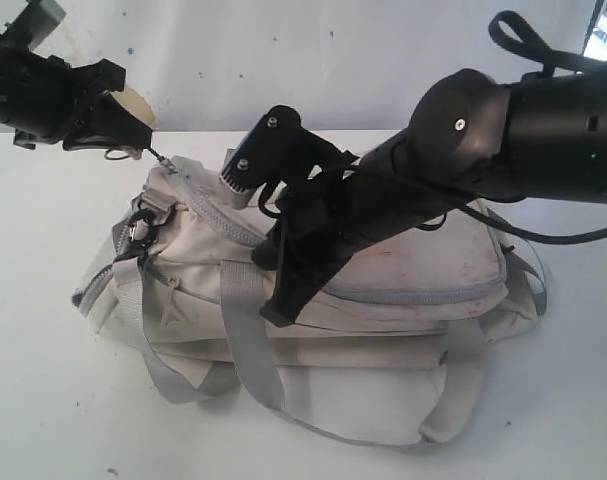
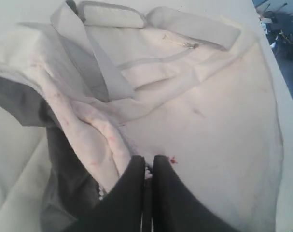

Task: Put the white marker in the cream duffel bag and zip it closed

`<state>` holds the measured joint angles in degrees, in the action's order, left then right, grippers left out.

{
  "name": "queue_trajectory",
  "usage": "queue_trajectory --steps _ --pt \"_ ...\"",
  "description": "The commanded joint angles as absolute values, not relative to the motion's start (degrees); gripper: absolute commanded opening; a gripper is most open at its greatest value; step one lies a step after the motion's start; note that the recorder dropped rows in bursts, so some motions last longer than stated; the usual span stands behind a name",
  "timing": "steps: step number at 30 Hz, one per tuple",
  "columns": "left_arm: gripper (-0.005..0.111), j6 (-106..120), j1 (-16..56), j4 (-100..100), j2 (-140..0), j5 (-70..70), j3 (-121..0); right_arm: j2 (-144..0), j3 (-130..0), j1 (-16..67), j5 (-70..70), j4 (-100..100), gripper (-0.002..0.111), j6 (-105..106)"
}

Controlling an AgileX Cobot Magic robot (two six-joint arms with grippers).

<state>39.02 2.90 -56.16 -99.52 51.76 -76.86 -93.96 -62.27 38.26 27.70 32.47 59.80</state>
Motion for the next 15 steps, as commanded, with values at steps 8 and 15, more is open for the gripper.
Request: queue_trajectory --steps 8,15 --pt "0.000 46.48 1.22 -54.94 -101.87 28.64 -77.47 -93.76 -60.56 38.28 35.97 27.31 0.000 52.25" --pt "0.000 48.74 1.22 -53.98 -104.44 27.46 -81.00 -93.76 -60.56 38.28 32.80 27.31 0.000 50.66"
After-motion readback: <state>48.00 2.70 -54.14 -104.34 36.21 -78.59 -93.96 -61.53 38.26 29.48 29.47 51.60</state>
